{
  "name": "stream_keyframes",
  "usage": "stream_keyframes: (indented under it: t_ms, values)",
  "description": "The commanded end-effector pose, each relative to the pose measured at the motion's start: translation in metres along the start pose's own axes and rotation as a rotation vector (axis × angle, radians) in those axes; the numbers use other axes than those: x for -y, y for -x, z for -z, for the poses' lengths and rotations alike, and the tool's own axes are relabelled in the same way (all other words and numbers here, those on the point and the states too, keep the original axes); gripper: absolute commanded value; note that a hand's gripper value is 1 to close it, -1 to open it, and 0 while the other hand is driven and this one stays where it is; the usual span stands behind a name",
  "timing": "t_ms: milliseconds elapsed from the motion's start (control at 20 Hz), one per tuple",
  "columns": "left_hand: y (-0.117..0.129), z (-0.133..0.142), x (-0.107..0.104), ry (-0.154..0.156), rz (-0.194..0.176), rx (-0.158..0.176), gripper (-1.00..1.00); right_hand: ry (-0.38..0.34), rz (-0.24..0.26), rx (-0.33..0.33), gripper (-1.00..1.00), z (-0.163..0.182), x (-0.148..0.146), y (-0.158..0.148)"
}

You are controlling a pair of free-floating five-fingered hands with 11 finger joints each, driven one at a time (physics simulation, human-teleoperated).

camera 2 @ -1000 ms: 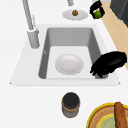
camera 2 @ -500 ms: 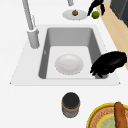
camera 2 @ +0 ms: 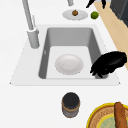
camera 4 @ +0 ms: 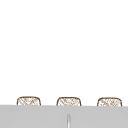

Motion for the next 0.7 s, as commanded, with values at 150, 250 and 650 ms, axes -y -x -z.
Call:
stream_keyframes:
  t_ms: [150, 250, 650]
  values:
    - [0.000, 0.000, 0.000, 0.000, 0.000, 0.000, 0.00, -0.017, 0.023, 0.041, -1.00, 0.009, 0.042, 0.012]
    - [0.000, 0.000, 0.000, 0.000, 0.000, 0.000, 0.00, -0.028, 0.021, 0.044, -1.00, 0.019, 0.055, 0.013]
    - [0.000, 0.000, 0.000, 0.000, 0.000, 0.000, 0.00, -0.059, -0.008, 0.020, -1.00, 0.082, 0.080, 0.008]
